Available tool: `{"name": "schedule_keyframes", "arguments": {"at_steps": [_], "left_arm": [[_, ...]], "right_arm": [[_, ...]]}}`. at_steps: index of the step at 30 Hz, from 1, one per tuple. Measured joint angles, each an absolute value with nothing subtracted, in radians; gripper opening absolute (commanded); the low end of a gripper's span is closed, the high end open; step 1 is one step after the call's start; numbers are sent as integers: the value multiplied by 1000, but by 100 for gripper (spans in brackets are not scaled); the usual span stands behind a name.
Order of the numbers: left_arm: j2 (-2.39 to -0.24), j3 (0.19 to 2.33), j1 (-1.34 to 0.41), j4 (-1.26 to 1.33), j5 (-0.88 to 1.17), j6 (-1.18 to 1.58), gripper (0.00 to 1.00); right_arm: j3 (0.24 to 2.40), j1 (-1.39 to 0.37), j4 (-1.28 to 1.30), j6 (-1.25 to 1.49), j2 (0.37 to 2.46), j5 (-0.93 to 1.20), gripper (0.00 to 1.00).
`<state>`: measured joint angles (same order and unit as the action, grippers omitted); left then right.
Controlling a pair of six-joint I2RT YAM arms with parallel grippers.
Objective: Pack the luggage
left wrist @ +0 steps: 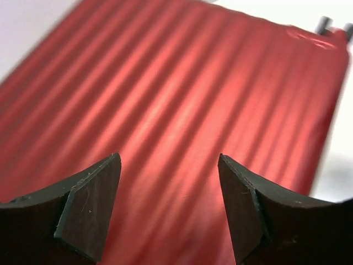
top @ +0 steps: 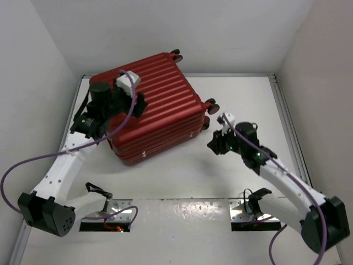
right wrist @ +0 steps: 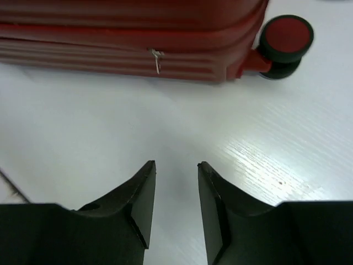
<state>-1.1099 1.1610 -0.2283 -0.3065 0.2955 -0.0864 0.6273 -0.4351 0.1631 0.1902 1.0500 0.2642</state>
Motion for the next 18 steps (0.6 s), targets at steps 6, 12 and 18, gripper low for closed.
{"name": "schedule_keyframes", "arguments": {"at_steps": [6, 12, 18], "left_arm": [[-1144, 1140, -370, -306, 241, -128, 82], [-1163, 1120, -413, -292, 155, -131, 87], [-1180, 1093, -429, -255, 99, -113, 88]], "right_arm": [[323, -476, -182, 236, 938, 202, 38], [199, -535, -535, 287, 1076, 131, 53], [178, -624, -743, 287, 1119, 77, 47]]}}
